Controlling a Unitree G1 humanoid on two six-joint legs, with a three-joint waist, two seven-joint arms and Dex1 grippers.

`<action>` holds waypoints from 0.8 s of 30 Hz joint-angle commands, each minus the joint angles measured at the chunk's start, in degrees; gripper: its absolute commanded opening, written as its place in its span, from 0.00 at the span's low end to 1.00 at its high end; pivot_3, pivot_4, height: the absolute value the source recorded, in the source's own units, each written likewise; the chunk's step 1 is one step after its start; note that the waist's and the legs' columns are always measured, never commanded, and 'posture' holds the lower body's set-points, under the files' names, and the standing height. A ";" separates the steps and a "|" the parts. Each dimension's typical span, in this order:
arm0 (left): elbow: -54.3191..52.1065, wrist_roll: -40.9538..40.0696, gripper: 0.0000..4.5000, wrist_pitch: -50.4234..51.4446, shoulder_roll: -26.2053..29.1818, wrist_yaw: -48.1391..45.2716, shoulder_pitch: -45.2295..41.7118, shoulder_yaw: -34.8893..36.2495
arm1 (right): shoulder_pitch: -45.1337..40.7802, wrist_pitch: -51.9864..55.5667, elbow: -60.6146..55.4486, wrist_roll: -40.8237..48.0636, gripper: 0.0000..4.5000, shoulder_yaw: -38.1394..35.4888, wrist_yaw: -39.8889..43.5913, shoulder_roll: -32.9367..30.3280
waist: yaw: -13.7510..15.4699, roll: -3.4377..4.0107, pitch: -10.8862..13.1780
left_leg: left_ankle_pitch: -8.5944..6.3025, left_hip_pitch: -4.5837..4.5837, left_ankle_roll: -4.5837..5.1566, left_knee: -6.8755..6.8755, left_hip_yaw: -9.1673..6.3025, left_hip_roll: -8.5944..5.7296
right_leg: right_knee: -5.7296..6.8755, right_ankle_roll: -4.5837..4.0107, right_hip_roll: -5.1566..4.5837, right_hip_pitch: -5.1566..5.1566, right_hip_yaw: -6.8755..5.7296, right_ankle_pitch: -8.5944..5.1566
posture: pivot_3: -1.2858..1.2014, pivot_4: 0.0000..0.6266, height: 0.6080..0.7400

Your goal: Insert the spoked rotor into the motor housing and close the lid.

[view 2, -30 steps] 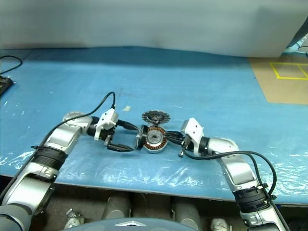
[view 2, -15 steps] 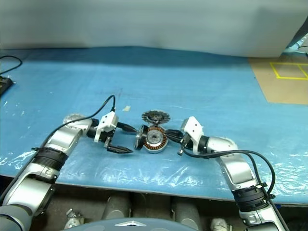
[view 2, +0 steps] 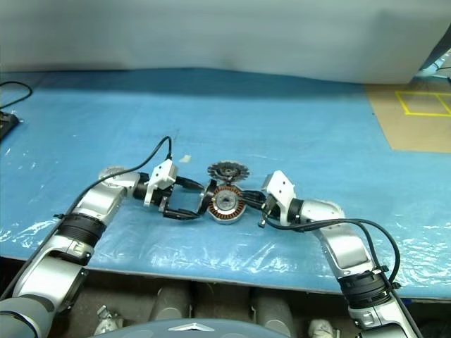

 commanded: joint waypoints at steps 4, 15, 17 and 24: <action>-0.82 -1.28 0.98 0.78 1.71 -1.25 0.15 2.21 | 0.27 -0.31 -2.63 0.64 0.05 -0.78 0.02 -0.50 | 0.01 0.00 0.00 | 0.00 0.00 0.00 0.00 0.00 0.00 | 0.00 0.00 0.00 0.00 0.00 0.00 | 0.52 0.24 1.00; 1.00 -1.22 0.98 1.99 0.47 0.25 -0.73 3.01 | 0.07 -1.02 -1.78 0.33 0.05 -0.52 0.03 -0.20 | 0.01 0.00 0.00 | 0.00 0.00 0.00 0.01 0.00 -0.01 | 0.00 0.00 -0.01 0.00 0.00 0.00 | 0.52 0.24 1.00; 1.21 -1.14 0.98 2.09 0.08 0.44 -0.91 2.95 | 0.15 -1.00 -1.90 0.25 0.05 -0.46 -0.09 -0.16 | 0.03 0.00 0.00 | 0.00 -0.01 0.00 0.01 0.00 -0.01 | 0.00 0.00 -0.01 0.00 0.00 0.00 | 0.52 0.24 1.00; 1.44 -1.45 0.98 2.55 -0.63 0.36 -1.44 3.49 | 0.34 -0.40 -2.15 0.27 0.05 -0.41 -0.46 -0.14 | 0.01 0.00 0.00 | 0.00 0.00 0.00 0.01 0.00 -0.01 | 0.00 0.00 -0.01 0.00 0.00 0.00 | 0.52 0.24 1.00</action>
